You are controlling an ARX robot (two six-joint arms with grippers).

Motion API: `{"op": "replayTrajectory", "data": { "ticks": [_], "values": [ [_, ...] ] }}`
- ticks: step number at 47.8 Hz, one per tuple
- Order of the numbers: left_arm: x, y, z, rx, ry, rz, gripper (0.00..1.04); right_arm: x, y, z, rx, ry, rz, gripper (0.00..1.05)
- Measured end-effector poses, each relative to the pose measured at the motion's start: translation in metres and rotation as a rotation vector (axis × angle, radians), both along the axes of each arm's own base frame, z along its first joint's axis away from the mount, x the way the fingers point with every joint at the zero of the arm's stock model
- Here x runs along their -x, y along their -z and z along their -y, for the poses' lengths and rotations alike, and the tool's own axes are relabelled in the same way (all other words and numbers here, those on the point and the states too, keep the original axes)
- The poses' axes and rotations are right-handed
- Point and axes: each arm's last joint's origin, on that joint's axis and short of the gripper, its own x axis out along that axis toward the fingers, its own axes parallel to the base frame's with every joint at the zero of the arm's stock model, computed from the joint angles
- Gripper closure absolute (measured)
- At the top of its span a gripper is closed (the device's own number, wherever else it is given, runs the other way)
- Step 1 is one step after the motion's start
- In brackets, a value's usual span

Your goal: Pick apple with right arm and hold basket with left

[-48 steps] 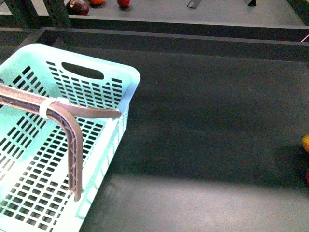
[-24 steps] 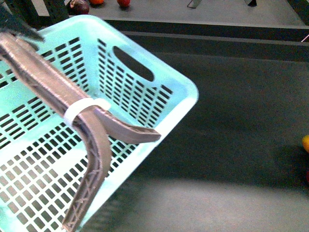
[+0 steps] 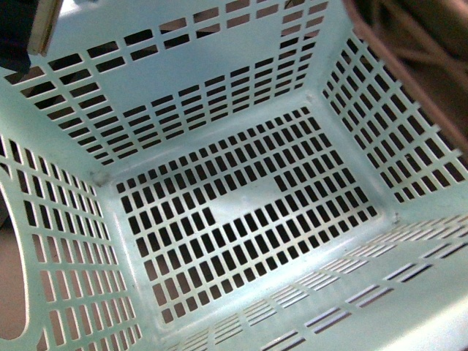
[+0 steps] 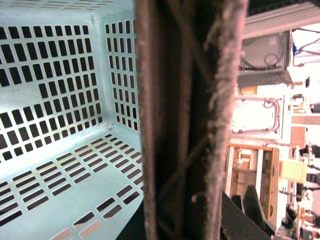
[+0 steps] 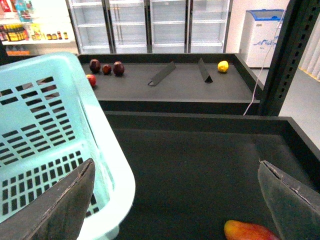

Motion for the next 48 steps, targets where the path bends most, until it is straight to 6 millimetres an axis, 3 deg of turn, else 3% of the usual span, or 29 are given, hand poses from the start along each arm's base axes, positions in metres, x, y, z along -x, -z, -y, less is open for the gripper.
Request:
{"op": "replayTrajectory", "data": {
  "ticks": [27, 29, 33, 41, 48],
  "values": [
    [0.002, 0.0, 0.003, -0.009, 0.02, 0.018, 0.98, 0.0, 0.0, 0.0, 0.0, 0.001, -0.001, 0.09],
    [0.002, 0.0, 0.003, -0.009, 0.02, 0.018, 0.98, 0.0, 0.001, 0.0, -0.018, 0.055, -0.059, 0.09],
    [0.002, 0.0, 0.003, -0.01, 0.019, 0.018, 0.98, -0.003, 0.005, -0.003, 0.002, 0.273, -0.388, 0.09],
    [0.002, 0.0, 0.003, -0.01, 0.018, 0.018, 0.98, -0.009, 0.003, 0.0, -0.019, 0.322, -0.384, 0.09],
    [0.002, 0.0, 0.003, -0.011, 0.022, 0.019, 0.98, -0.023, 0.004, 0.014, -0.055, 0.354, -0.389, 0.09]
  ]
}}
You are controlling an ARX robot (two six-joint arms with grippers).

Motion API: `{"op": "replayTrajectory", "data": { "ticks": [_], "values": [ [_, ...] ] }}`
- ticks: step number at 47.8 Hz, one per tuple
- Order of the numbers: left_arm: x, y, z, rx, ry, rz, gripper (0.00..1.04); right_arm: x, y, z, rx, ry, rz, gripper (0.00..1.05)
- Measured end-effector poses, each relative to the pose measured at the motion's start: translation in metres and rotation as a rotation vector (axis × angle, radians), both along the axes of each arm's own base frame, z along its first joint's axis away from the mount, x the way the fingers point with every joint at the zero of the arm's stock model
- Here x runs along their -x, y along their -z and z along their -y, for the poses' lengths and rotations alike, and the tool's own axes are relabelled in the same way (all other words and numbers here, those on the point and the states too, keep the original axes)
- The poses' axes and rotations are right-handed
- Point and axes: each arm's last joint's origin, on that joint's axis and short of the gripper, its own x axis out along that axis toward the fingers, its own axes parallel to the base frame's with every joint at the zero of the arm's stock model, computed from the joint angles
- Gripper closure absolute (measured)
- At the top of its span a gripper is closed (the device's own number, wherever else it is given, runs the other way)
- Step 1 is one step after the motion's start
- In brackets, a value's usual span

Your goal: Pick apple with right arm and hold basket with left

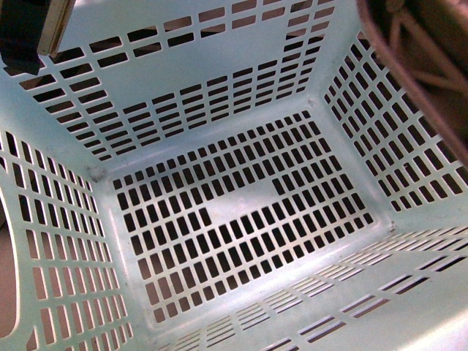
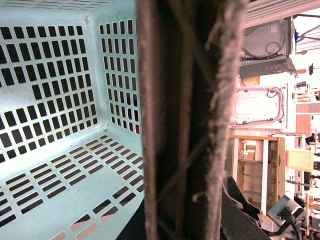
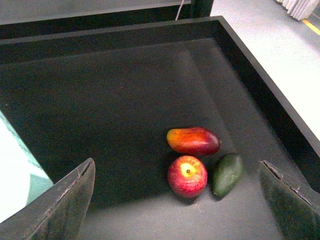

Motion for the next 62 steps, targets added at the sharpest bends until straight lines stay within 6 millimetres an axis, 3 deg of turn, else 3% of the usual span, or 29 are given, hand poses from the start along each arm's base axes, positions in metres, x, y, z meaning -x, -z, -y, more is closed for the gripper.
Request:
{"op": "replayTrajectory", "data": {
  "ticks": [6, 13, 21, 28, 34, 45, 62],
  "values": [
    [0.0, 0.0, 0.0, 0.0, -0.003, -0.001, 0.98, -0.015, 0.008, 0.019, 0.002, 0.046, -0.036, 0.09],
    [0.0, 0.0, 0.0, -0.001, -0.001, 0.001, 0.98, -0.035, 0.031, 0.045, 0.02, 0.076, -0.107, 0.09],
    [0.0, 0.0, 0.0, 0.0, -0.001, 0.0, 0.98, -0.063, 0.089, 0.074, -0.083, 0.096, -0.283, 0.09],
    [0.0, 0.0, 0.0, 0.0, -0.001, 0.0, 0.98, -0.078, 0.133, 0.078, -0.155, 0.1, -0.417, 0.09],
    [0.0, 0.0, 0.0, 0.0, -0.001, 0.0, 0.98, -0.086, 0.159, 0.078, -0.206, 0.113, -0.499, 0.09],
    [0.0, 0.0, 0.0, 0.0, -0.001, 0.0, 0.98, -0.107, 0.18, 0.078, -0.259, 0.13, -0.533, 0.09],
    [0.0, 0.0, 0.0, 0.0, -0.001, 0.0, 0.98, -0.135, 0.187, 0.087, -0.289, 0.156, -0.523, 0.09]
  ]
}}
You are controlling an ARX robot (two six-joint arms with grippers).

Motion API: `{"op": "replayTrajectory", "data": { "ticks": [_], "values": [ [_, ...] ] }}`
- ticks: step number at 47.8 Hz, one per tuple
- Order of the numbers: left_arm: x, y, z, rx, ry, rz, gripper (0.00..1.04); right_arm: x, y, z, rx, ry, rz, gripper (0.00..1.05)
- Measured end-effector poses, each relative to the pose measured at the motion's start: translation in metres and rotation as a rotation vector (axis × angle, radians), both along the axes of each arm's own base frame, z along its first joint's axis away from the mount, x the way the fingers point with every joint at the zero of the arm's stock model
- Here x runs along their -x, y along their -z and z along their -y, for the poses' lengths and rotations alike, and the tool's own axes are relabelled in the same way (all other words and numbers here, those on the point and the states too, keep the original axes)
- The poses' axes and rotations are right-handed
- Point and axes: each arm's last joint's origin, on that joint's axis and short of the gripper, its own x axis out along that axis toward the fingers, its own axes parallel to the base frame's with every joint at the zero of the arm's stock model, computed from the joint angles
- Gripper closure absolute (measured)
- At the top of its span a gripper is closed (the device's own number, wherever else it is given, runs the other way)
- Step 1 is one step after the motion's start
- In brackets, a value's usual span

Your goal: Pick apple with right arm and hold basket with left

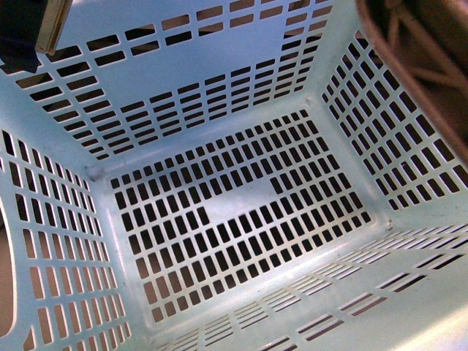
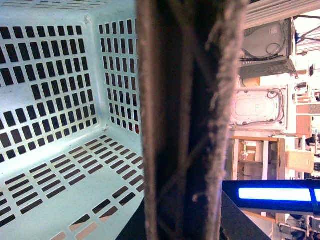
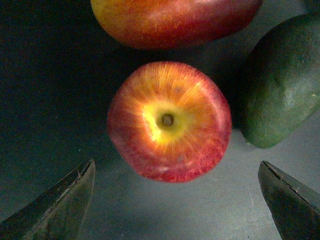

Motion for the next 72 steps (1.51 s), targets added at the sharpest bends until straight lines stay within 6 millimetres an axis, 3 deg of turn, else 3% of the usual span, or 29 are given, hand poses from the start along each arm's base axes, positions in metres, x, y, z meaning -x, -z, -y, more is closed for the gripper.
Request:
{"op": "replayTrajectory", "data": {
  "ticks": [15, 38, 45, 53, 61, 70, 72],
  "values": [
    [0.0, 0.0, 0.0, 0.0, 0.0, 0.0, 0.98, -0.016, 0.009, 0.008, -0.026, 0.016, -0.01, 0.09],
    [0.0, 0.0, 0.0, 0.0, 0.0, 0.0, 0.98, -0.026, 0.029, 0.008, -0.047, 0.028, -0.05, 0.09],
    [0.0, 0.0, 0.0, 0.0, 0.0, 0.0, 0.98, -0.025, 0.029, 0.008, -0.047, 0.031, -0.05, 0.24],
    [0.0, 0.0, 0.0, 0.0, -0.001, 0.0, 0.98, -0.017, 0.025, 0.005, -0.038, 0.024, -0.059, 0.25],
    [0.0, 0.0, 0.0, 0.0, 0.0, 0.0, 0.98, -0.002, 0.005, 0.0, -0.036, -0.013, -0.038, 0.25],
    [0.0, 0.0, 0.0, 0.0, 0.0, 0.0, 0.98, 0.019, -0.044, -0.008, -0.02, -0.098, 0.029, 0.25],
    [0.0, 0.0, 0.0, 0.0, 0.0, 0.0, 0.98, 0.028, -0.068, -0.013, -0.021, -0.132, 0.062, 0.25]
  ]
}}
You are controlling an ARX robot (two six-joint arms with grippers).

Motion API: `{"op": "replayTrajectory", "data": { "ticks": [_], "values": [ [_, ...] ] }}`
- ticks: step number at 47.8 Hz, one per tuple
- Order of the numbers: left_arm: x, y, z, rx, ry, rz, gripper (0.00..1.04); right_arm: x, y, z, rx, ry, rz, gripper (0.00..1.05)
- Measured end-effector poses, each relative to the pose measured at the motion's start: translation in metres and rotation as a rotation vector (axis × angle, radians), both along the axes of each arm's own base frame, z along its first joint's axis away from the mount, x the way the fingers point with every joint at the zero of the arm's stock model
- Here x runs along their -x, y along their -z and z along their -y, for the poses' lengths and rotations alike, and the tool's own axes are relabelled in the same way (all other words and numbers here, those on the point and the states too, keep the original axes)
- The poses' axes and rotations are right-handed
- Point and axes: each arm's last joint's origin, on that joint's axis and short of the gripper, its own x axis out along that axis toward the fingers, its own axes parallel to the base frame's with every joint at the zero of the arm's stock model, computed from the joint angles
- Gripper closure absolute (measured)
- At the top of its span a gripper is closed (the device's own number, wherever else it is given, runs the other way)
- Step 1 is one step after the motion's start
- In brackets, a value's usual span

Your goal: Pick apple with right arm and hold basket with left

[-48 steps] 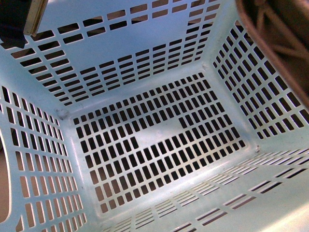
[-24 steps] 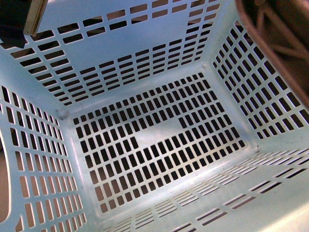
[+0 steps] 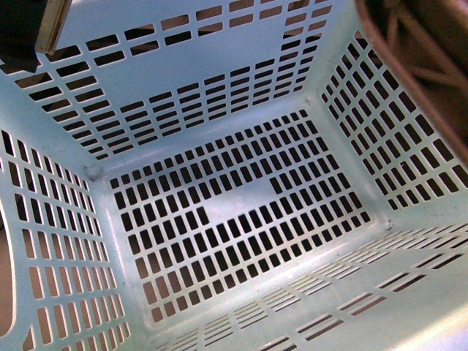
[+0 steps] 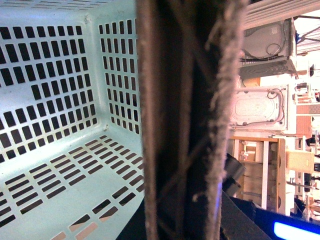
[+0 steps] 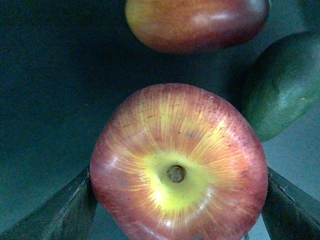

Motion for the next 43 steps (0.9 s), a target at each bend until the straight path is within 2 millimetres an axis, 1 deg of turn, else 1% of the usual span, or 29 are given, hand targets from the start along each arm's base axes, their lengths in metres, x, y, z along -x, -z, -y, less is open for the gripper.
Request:
{"op": "replayTrajectory", "data": {
  "ticks": [4, 6, 7, 8, 9, 10, 11, 13, 14, 16, 17, 18, 19, 21, 22, 24, 27, 32, 38, 43],
  "values": [
    [0.0, 0.0, 0.0, 0.0, 0.0, 0.0, 0.98, 0.008, -0.027, -0.005, 0.005, -0.03, 0.045, 0.25],
    [0.0, 0.0, 0.0, 0.0, 0.0, 0.0, 0.98, 0.012, -0.047, -0.009, 0.016, -0.042, 0.085, 0.25],
    [0.0, 0.0, 0.0, 0.0, 0.0, 0.0, 0.98, 0.012, -0.052, -0.01, 0.02, -0.046, 0.096, 0.25],
    [0.0, 0.0, 0.0, 0.0, 0.0, 0.0, 0.98, 0.014, -0.063, -0.012, 0.028, -0.052, 0.121, 0.25],
    [0.0, 0.0, 0.0, 0.0, 0.0, 0.0, 0.98, 0.015, -0.069, -0.013, 0.033, -0.056, 0.136, 0.25],
    [0.0, 0.0, 0.0, 0.0, 0.0, 0.0, 0.98, 0.017, -0.08, -0.015, 0.041, -0.063, 0.164, 0.25],
    [0.0, 0.0, 0.0, 0.0, 0.0, 0.0, 0.98, 0.018, -0.086, -0.016, 0.045, -0.066, 0.178, 0.25],
    [0.0, 0.0, 0.0, 0.0, 0.0, 0.0, 0.98, 0.022, -0.109, -0.022, 0.057, -0.076, 0.243, 0.25],
    [0.0, 0.0, 0.0, 0.0, 0.0, 0.0, 0.98, 0.023, -0.115, -0.024, 0.058, -0.077, 0.258, 0.25],
    [0.0, 0.0, 0.0, 0.0, 0.0, 0.0, 0.98, 0.028, -0.138, -0.031, 0.07, -0.086, 0.326, 0.25],
    [0.0, 0.0, 0.0, 0.0, 0.0, 0.0, 0.98, 0.029, -0.144, -0.033, 0.072, -0.086, 0.345, 0.25],
    [0.0, 0.0, 0.0, 0.0, 0.0, 0.0, 0.98, 0.032, -0.154, -0.037, 0.081, -0.091, 0.378, 0.25],
    [0.0, 0.0, 0.0, 0.0, 0.0, 0.0, 0.98, 0.034, -0.159, -0.04, 0.082, -0.092, 0.396, 0.25],
    [0.0, 0.0, 0.0, 0.0, 0.0, 0.0, 0.98, 0.039, -0.178, -0.049, 0.087, -0.109, 0.462, 0.25],
    [0.0, 0.0, 0.0, 0.0, 0.0, 0.0, 0.98, 0.04, -0.182, -0.051, 0.085, -0.109, 0.477, 0.25],
    [0.0, 0.0, 0.0, 0.0, 0.0, 0.0, 0.98, 0.045, -0.197, -0.061, 0.088, -0.127, 0.535, 0.25],
    [0.0, 0.0, 0.0, 0.0, 0.0, 0.0, 0.98, 0.048, -0.211, -0.075, 0.076, -0.161, 0.589, 0.25],
    [0.0, 0.0, 0.0, 0.0, 0.0, 0.0, 0.98, 0.048, -0.223, -0.097, 0.046, -0.204, 0.638, 0.25],
    [0.0, 0.0, 0.0, 0.0, 0.0, 0.0, 0.98, 0.048, -0.222, -0.132, -0.012, -0.286, 0.64, 0.25],
    [0.0, 0.0, 0.0, 0.0, 0.0, 0.0, 0.98, 0.048, -0.218, -0.157, -0.055, -0.363, 0.638, 0.25]
  ]
}}
